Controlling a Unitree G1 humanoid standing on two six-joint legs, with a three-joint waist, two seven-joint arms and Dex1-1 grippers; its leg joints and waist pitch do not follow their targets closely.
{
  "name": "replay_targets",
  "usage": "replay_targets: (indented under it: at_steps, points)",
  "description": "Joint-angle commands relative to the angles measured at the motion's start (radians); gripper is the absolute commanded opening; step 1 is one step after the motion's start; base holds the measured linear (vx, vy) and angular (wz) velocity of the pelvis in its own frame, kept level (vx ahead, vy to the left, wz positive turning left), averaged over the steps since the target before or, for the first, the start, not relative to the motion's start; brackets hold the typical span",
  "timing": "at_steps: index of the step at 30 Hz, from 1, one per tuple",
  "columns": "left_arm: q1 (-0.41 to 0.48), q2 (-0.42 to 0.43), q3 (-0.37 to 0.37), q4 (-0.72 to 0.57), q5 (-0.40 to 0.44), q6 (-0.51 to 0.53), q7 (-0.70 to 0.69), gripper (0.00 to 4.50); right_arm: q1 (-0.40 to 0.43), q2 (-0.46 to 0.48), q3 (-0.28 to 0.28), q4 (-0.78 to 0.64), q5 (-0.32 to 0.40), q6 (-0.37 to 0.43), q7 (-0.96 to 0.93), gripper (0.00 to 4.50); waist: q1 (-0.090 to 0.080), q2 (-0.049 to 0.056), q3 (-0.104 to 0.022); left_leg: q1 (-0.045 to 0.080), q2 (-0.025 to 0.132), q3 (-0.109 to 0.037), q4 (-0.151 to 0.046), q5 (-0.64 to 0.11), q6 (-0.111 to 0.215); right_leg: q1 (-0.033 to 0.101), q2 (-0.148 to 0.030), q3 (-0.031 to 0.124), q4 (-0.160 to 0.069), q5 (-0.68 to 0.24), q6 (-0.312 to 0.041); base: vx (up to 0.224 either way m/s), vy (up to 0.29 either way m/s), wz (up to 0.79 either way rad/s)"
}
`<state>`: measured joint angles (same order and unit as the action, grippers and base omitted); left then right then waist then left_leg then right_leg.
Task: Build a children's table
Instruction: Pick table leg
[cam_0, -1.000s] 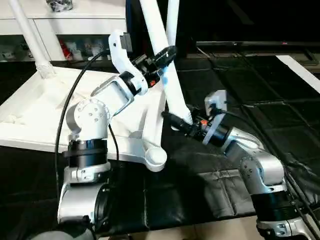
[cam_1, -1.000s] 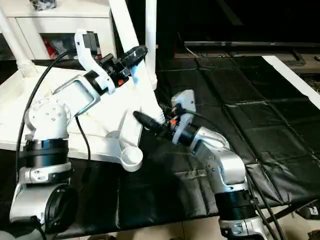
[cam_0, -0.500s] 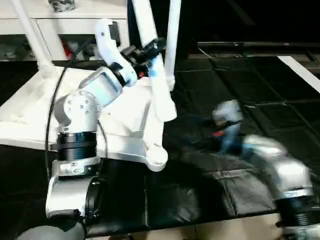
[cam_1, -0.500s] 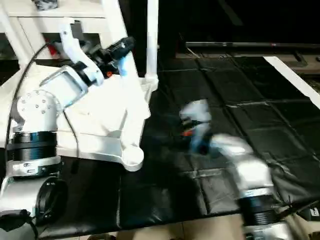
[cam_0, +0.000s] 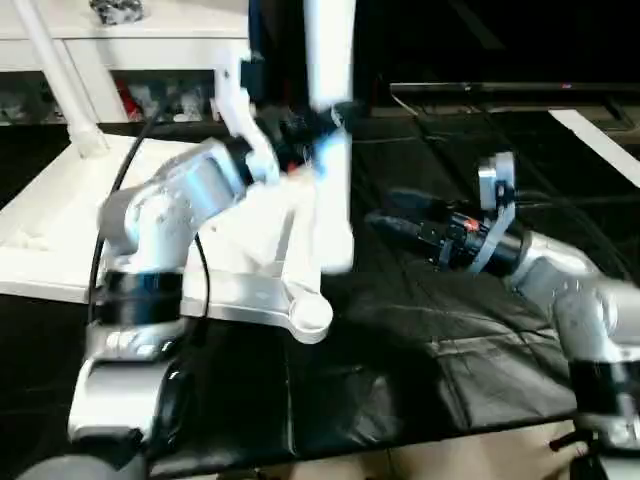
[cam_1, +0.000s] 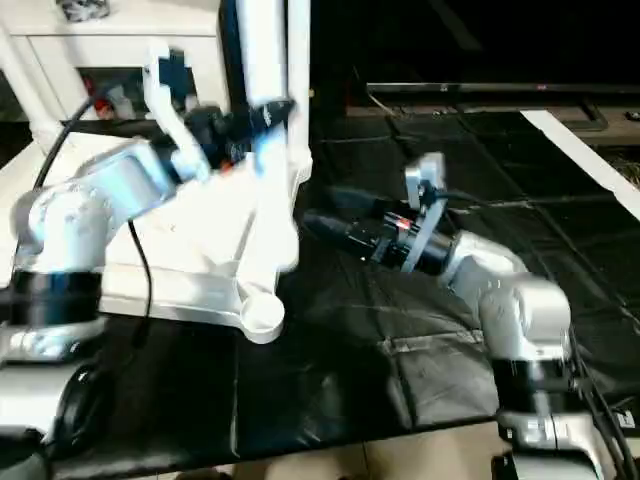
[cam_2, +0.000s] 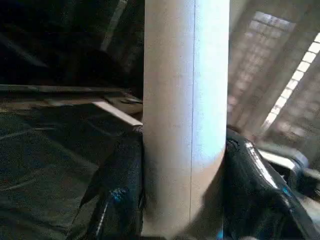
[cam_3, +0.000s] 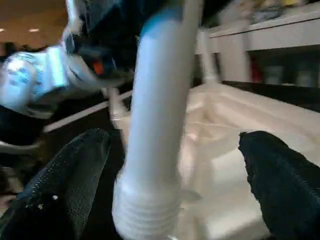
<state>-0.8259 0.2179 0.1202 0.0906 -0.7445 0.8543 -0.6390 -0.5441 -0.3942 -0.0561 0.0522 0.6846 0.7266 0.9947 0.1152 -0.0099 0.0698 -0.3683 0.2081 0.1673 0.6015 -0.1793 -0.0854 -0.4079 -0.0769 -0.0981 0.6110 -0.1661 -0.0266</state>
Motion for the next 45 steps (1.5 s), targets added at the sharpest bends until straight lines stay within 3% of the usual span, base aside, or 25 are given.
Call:
replay_targets:
  at_steps: [1, 2, 10, 11, 21, 27, 32, 34, 42, 45]
  points:
    - [-0.006, 0.007, -0.005, -0.039, -0.031, 0.009, -0.049, 1.83, -0.023, -0.023, 0.021, 0.004, 0.029, 0.038, 0.048, 4.50, 0.004, -0.002, -0.083, 0.004, 0.014, 0.002, -0.059, -0.120, 0.031, 0.068, -0.059, 0.047, -0.071, -0.237, -0.168, 0.000, 0.000, 0.00]
    - [-0.004, 0.009, -0.006, -0.051, -0.047, 0.013, -0.080, 1.83, -0.038, -0.029, 0.032, 0.014, 0.032, 0.047, 0.066, 4.50, 0.003, -0.011, -0.083, 0.003, 0.013, 0.003, -0.059, -0.121, 0.033, 0.070, -0.059, 0.047, -0.074, -0.245, -0.164, 0.000, 0.000, 0.00]
    - [0.021, 0.029, -0.038, -0.126, -0.113, 0.037, -0.194, 1.83, -0.117, -0.041, 0.115, 0.065, 0.014, 0.095, 0.159, 4.50, 0.003, -0.013, -0.084, 0.001, 0.015, 0.004, -0.059, -0.102, 0.021, 0.067, -0.061, 0.049, -0.068, -0.254, -0.151, 0.000, 0.000, 0.00]
    - [0.022, 0.029, -0.044, -0.128, -0.112, 0.039, -0.199, 1.83, -0.125, -0.037, 0.124, 0.069, 0.019, 0.102, 0.168, 4.50, 0.002, -0.021, -0.084, 0.001, 0.014, 0.005, -0.058, -0.098, 0.021, 0.069, -0.060, 0.050, -0.069, -0.254, -0.147, 0.000, 0.000, 0.00]
    - [0.017, 0.027, -0.063, -0.116, -0.102, 0.029, -0.219, 1.83, -0.138, -0.030, 0.173, 0.065, 0.019, 0.122, 0.217, 4.50, 0.005, -0.015, -0.084, 0.002, 0.015, 0.003, -0.059, -0.099, 0.014, 0.068, -0.060, 0.050, -0.067, -0.248, -0.141, 0.000, 0.000, 0.00]
    - [0.008, 0.027, -0.068, -0.107, -0.095, 0.021, -0.230, 1.83, -0.136, -0.027, 0.186, 0.070, 0.014, 0.127, 0.223, 3.86, 0.004, -0.014, -0.085, 0.001, 0.014, 0.003, -0.058, -0.093, 0.011, 0.069, -0.059, 0.050, -0.067, -0.241, -0.142, 0.000, 0.000, 0.00]
    - [0.007, 0.030, -0.074, -0.110, -0.098, 0.021, -0.241, 1.83, -0.136, -0.022, 0.182, 0.078, 0.013, 0.132, 0.220, 3.66, 0.005, -0.015, -0.086, 0.001, 0.014, 0.003, -0.057, -0.090, 0.012, 0.070, -0.060, 0.050, -0.065, -0.232, -0.146, 0.000, 0.000, 0.00]
    - [0.007, 0.030, -0.078, -0.109, -0.095, 0.019, -0.243, 1.83, -0.136, -0.022, 0.183, 0.082, 0.013, 0.131, 0.222, 3.32, 0.005, -0.013, -0.086, 0.001, 0.014, 0.003, -0.058, -0.092, 0.012, 0.069, -0.059, 0.050, -0.066, -0.231, -0.146, 0.000, 0.000, 0.00]
    - [0.000, 0.018, -0.080, -0.105, -0.089, 0.012, -0.240, 1.83, -0.129, -0.016, 0.190, 0.077, 0.011, 0.131, 0.220, 2.83, 0.004, -0.014, -0.087, 0.001, 0.014, 0.003, -0.057, -0.092, 0.013, 0.070, -0.058, 0.050, -0.064, -0.225, -0.148, 0.000, 0.000, 0.00]
    - [0.000, 0.013, -0.082, -0.109, -0.090, 0.013, -0.237, 1.83, -0.124, -0.014, 0.192, 0.074, 0.009, 0.129, 0.219, 2.43, 0.005, -0.013, -0.087, 0.002, 0.015, 0.003, -0.057, -0.091, 0.011, 0.070, -0.059, 0.050, -0.064, -0.224, -0.151, 0.000, 0.000, 0.00]
